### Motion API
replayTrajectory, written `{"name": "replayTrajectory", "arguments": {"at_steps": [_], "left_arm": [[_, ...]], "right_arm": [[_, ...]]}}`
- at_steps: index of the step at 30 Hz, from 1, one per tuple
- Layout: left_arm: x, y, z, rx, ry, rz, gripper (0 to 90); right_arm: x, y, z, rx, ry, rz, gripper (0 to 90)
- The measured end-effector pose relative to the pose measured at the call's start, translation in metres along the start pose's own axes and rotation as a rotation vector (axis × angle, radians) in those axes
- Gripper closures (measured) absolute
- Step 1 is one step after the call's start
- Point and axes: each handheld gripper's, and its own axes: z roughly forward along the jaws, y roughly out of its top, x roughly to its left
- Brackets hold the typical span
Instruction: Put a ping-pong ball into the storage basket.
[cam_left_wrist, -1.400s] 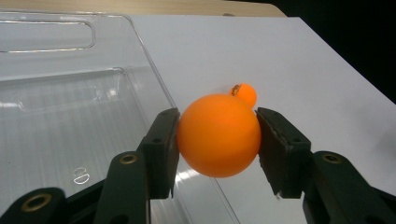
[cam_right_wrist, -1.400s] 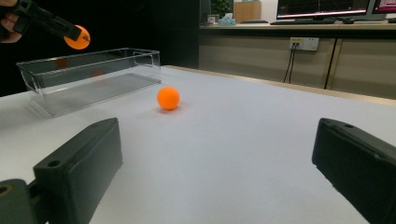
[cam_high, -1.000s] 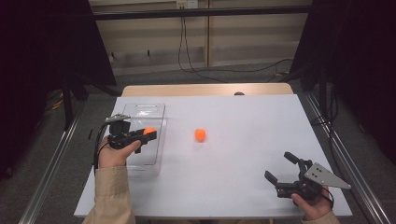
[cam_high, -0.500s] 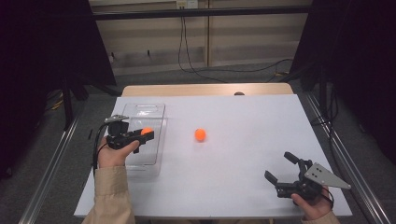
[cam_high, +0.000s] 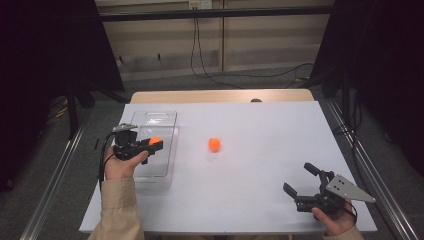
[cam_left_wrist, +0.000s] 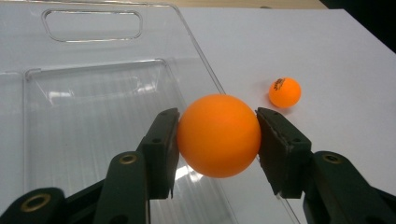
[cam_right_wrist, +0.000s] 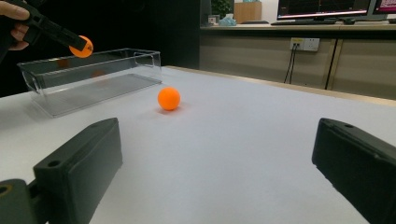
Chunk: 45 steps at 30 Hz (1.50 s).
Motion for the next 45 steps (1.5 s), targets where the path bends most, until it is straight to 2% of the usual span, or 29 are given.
{"name": "replayTrajectory", "arguments": {"at_steps": [5, 6, 8, 9, 15, 17, 34, 45], "left_arm": [[0.002, -0.001, 0.001, 0.011, 0.0, 0.007, 50.9], [0.002, -0.001, 0.002, 0.006, -0.002, -0.002, 50.8], [0.003, -0.002, 0.002, 0.012, 0.011, 0.003, 50.8], [0.004, -0.002, 0.003, 0.005, 0.008, -0.011, 50.8], [0.006, -0.004, 0.005, 0.006, 0.02, -0.018, 50.6], [0.008, -0.004, 0.005, 0.018, 0.026, -0.007, 50.6], [0.012, -0.008, 0.01, 0.028, 0.059, -0.017, 50.3], [0.011, -0.008, 0.01, 0.015, 0.065, -0.02, 40.1]], "right_arm": [[0.0, 0.0, 0.0, 0.001, 0.001, 0.0, 1.4], [0.0, 0.0, 0.0, 0.001, 0.001, 0.0, 1.4], [0.0, 0.0, 0.0, -0.001, 0.001, 0.001, 1.4], [0.0, 0.0, 0.0, 0.0, 0.001, 0.0, 1.4], [0.0, 0.0, 0.0, 0.0, 0.001, 0.0, 1.4], [0.0, 0.0, 0.0, 0.0, 0.003, 0.002, 1.4], [0.0, 0.0, 0.0, 0.001, 0.005, 0.0, 1.4], [0.001, 0.0, 0.001, -0.002, 0.005, -0.001, 1.3]]}}
